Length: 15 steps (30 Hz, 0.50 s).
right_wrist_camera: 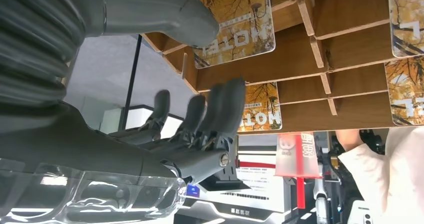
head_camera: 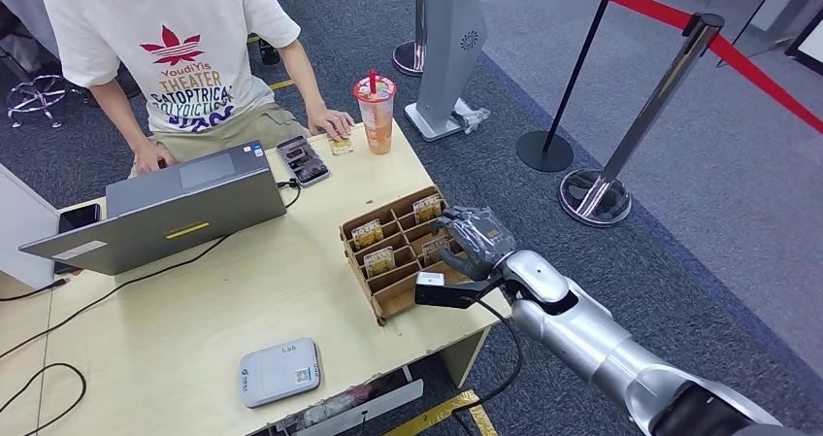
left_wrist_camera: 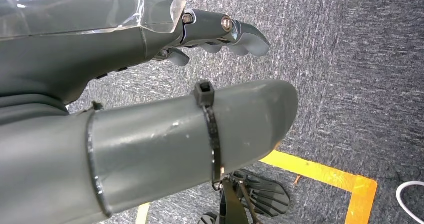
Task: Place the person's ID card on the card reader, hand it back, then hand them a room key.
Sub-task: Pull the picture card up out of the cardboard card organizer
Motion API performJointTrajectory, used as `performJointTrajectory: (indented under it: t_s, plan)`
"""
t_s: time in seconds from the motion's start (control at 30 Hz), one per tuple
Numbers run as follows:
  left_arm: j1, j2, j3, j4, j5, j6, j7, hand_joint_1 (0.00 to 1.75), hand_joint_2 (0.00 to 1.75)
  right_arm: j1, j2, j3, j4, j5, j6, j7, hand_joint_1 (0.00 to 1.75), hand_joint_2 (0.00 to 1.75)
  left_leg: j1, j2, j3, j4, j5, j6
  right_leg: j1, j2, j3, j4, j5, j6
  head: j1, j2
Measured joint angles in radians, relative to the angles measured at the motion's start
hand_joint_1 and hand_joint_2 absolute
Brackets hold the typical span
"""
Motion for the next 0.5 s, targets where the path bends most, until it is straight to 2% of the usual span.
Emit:
performJointTrajectory:
  t_s: [0.5]
  plan:
    - [0.0,0.0,0.0,0.0,0.004,0.0,0.0,0.0,0.0,0.0,0.0,0.005,0.002,0.0,0.013,0.006,0.82,1.75,0.0,0.0,0.0,0.0,0.0,0.0,0.0,0.0,0.0,0.0,0.0,0.0,0.0,0.0]
